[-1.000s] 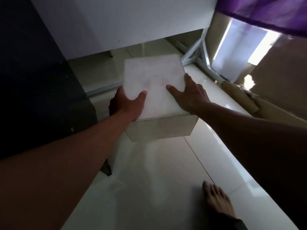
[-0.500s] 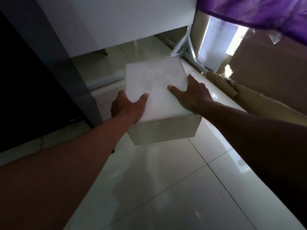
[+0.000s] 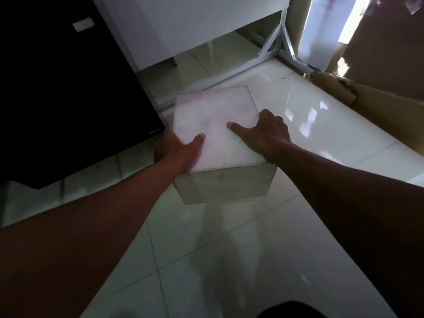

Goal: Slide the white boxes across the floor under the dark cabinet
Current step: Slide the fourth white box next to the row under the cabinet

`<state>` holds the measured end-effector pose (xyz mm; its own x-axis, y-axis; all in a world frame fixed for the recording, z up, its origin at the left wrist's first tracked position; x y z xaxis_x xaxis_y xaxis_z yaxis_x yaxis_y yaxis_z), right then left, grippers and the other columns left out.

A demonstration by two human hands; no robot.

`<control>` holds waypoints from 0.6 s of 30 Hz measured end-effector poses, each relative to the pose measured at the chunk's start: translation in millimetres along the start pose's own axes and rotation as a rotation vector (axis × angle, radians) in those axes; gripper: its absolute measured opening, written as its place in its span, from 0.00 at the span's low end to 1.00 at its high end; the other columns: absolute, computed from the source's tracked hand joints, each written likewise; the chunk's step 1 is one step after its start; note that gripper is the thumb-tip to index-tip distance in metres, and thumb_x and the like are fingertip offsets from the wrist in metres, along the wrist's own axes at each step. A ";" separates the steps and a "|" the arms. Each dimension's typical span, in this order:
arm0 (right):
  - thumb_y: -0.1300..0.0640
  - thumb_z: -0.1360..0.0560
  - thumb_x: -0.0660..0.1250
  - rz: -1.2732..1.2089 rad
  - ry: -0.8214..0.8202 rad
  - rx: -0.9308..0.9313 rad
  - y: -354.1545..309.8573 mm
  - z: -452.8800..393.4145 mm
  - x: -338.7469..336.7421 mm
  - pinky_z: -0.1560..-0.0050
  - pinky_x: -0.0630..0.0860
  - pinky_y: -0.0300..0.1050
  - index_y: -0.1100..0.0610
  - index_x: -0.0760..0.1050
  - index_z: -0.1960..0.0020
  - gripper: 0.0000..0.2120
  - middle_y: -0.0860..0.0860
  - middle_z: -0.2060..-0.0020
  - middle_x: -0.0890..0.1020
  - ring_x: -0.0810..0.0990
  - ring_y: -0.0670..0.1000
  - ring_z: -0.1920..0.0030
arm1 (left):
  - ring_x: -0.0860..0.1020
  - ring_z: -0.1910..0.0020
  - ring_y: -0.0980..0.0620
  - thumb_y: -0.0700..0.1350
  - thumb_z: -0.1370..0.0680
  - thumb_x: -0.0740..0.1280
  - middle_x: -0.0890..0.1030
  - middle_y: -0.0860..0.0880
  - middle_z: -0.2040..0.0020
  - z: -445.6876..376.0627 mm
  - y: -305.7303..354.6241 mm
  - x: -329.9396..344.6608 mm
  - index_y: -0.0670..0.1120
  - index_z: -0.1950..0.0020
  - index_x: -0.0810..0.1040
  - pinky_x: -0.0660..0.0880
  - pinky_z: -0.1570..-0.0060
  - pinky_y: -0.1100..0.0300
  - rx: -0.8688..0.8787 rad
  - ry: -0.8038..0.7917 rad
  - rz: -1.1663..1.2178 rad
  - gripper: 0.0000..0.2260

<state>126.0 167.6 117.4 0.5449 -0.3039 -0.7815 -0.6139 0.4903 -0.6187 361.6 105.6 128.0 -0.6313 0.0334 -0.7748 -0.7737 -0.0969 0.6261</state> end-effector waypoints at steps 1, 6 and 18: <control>0.20 0.41 0.63 0.010 0.015 0.013 0.8 10.8 2.9 0.49 0.78 0.56 0.57 0.70 0.38 0.48 0.55 0.46 0.78 0.77 0.58 0.47 | 0.78 0.42 0.44 0.68 0.35 0.70 0.78 0.47 0.39 3.8 -9.1 -1.4 0.47 0.37 0.72 0.75 0.42 0.51 0.011 -0.014 -0.001 0.36; 0.19 0.42 0.63 0.044 0.082 0.051 -2.3 57.4 8.6 0.50 0.79 0.55 0.56 0.70 0.38 0.48 0.54 0.46 0.78 0.78 0.57 0.49 | 0.78 0.41 0.44 0.68 0.34 0.69 0.78 0.48 0.38 22.2 -38.6 -8.9 0.47 0.36 0.72 0.75 0.43 0.52 0.064 -0.049 0.016 0.34; 0.21 0.41 0.65 0.084 0.163 0.120 -37.6 175.6 33.5 0.50 0.79 0.55 0.56 0.71 0.41 0.45 0.53 0.49 0.78 0.79 0.56 0.52 | 0.75 0.39 0.44 0.69 0.33 0.68 0.76 0.47 0.36 67.8 -114.8 -69.2 0.48 0.35 0.70 0.73 0.42 0.52 0.144 -0.163 0.058 0.34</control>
<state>267.7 282.4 128.7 0.3889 -0.3810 -0.8388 -0.5756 0.6103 -0.5442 490.5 181.8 115.6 -0.6663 0.1933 -0.7202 -0.7281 0.0396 0.6843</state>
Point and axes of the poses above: each hand's wrist, its own z-axis away from the middle knuckle, its own x-axis out of the palm, y = z × x, the point moved 6 cm from there along -z, towards the middle knuckle
